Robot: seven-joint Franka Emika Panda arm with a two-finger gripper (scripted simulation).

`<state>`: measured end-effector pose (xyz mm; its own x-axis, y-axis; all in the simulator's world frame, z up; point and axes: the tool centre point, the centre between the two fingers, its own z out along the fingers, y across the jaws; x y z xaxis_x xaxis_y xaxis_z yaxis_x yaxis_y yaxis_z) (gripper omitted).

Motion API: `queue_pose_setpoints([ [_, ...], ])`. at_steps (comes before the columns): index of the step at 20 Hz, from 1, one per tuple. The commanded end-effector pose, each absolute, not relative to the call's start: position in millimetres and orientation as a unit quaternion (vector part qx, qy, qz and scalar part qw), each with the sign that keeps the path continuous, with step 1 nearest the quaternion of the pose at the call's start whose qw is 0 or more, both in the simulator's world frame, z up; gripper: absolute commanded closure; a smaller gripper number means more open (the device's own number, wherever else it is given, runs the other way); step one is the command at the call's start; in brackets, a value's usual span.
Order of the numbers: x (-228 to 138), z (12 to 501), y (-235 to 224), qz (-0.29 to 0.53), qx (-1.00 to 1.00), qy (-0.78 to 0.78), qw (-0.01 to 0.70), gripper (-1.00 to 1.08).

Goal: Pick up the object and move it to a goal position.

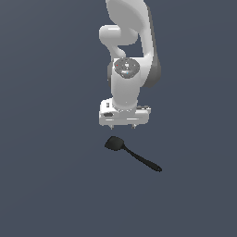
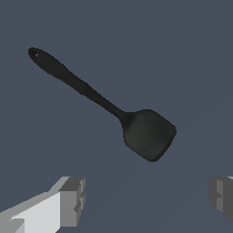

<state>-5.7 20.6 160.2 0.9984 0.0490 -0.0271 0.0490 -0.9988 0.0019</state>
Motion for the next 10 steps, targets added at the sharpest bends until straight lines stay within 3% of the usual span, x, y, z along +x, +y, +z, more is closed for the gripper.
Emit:
queue_pose_setpoints([
  [1, -4.7, 158.9, 21.3, -0.014, 0.999, 0.032, 0.002, -0.92],
  [10, 5.0, 146.5, 28.3, -0.013, 0.994, 0.104, 0.004, -0.92],
])
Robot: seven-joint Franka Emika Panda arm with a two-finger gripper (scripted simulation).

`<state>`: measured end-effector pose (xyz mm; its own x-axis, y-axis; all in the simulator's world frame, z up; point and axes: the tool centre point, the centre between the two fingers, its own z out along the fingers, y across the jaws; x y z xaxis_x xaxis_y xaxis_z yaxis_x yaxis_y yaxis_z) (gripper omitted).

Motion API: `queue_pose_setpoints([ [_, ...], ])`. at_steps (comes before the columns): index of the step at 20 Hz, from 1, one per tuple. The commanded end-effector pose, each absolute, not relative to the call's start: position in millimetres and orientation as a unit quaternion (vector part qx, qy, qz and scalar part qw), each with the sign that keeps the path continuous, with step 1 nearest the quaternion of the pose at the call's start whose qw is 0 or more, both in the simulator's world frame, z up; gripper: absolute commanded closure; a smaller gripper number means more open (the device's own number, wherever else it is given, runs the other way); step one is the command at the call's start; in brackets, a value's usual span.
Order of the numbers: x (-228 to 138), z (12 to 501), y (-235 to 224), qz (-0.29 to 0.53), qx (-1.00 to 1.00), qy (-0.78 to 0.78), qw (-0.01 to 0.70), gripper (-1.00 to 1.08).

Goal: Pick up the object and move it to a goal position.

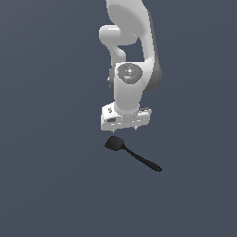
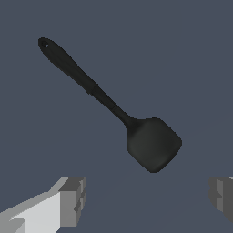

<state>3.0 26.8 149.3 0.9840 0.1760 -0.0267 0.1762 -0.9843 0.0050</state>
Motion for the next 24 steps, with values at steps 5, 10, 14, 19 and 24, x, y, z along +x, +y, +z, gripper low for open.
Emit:
queue_pose_setpoints([
  [5, 13.9, 134.5, 35.1, -0.012, 0.985, 0.171, 0.006, -0.92],
  [10, 23.7, 120.2, 43.3, -0.011, 0.968, 0.249, 0.006, -0.92],
  [14, 31.2, 108.6, 50.1, -0.01, 0.951, 0.309, 0.006, -0.92],
  [19, 40.0, 94.0, 58.7, -0.007, 0.924, 0.382, 0.004, -0.92],
  [24, 47.0, 81.7, 66.1, -0.005, 0.897, 0.442, 0.002, -0.92],
])
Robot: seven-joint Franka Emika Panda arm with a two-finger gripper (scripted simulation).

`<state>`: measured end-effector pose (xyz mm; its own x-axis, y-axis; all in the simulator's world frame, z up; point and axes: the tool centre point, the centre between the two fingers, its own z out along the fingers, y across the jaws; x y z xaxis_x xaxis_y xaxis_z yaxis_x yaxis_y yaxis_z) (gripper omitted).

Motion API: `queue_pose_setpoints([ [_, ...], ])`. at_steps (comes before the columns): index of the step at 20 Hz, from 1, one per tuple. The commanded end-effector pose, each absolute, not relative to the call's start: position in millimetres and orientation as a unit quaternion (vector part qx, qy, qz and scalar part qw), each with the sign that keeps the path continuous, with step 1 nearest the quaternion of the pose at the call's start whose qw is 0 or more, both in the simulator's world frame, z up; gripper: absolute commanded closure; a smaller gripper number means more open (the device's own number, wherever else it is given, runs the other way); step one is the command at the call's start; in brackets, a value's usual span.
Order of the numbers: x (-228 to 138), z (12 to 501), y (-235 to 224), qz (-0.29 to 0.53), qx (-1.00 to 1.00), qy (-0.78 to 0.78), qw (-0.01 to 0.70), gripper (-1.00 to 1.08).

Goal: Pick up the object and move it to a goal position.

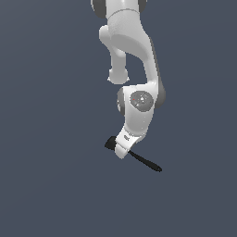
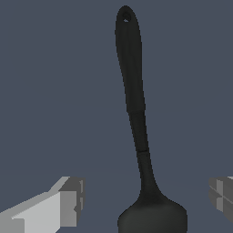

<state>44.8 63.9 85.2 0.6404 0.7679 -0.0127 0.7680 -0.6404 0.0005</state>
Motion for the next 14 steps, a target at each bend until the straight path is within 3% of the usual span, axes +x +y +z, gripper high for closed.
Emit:
queue_pose_setpoints([
  [1, 48.1, 79.7, 67.3, -0.004, 0.892, 0.451, 0.002, -0.92],
  [14, 54.8, 67.1, 74.7, 0.0, 0.861, 0.509, 0.0, -0.92],
])
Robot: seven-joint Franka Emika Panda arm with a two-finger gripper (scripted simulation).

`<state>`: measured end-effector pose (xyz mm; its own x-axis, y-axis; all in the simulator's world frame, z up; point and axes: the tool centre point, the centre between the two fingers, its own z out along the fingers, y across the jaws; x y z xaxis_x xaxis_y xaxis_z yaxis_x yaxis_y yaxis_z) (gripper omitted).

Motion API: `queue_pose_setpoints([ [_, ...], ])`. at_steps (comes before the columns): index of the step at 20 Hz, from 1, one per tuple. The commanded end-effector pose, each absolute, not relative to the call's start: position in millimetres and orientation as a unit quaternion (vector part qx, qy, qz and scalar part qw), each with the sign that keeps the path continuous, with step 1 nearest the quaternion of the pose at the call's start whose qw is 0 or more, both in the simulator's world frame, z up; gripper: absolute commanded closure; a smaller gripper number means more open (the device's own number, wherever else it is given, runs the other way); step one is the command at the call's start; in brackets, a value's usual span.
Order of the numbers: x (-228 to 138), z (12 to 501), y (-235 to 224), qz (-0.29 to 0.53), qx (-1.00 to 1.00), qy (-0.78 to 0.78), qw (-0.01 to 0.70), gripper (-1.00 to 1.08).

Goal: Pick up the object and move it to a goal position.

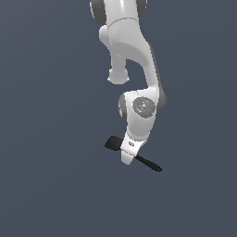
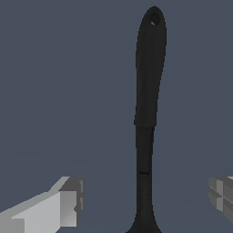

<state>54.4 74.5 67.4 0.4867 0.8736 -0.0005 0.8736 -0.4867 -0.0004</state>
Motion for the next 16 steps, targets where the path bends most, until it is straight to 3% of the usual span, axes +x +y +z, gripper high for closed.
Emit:
queue_pose_setpoints([
  [1, 54.4, 67.4, 74.6, 0.0, -0.862, -0.507, 0.0, -0.92],
  [16, 53.7, 17.7, 74.7, 0.0, -0.861, -0.509, 0.0, -0.92],
])
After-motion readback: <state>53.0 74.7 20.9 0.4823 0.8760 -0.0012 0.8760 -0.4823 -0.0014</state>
